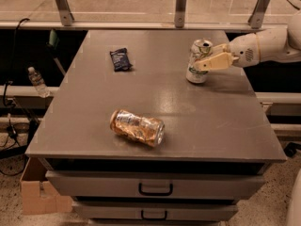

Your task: Move 7up can near rxbar blueberry

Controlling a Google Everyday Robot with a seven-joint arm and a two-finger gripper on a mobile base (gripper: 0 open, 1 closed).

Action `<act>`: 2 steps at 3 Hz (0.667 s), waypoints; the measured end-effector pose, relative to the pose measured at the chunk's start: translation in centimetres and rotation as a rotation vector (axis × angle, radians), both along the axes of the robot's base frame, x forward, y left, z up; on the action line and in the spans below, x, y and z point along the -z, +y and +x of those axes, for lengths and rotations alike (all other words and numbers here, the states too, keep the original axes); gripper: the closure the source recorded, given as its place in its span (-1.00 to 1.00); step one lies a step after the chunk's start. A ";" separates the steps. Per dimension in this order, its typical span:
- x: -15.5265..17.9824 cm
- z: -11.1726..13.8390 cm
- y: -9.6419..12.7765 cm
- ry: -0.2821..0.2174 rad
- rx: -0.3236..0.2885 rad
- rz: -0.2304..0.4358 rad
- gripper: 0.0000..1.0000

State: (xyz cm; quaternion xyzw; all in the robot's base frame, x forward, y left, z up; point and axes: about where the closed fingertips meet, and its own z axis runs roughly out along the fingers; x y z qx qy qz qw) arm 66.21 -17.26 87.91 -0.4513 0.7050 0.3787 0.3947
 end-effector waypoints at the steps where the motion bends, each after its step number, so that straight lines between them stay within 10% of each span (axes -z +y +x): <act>1: -6.5 -0.8 1.1 -0.124 -0.033 0.039 1.00; 2: -6.5 -0.8 1.1 -0.124 -0.033 0.039 1.00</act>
Offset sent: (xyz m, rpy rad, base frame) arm -0.0067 0.0090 0.0488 0.0295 -0.0927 0.0287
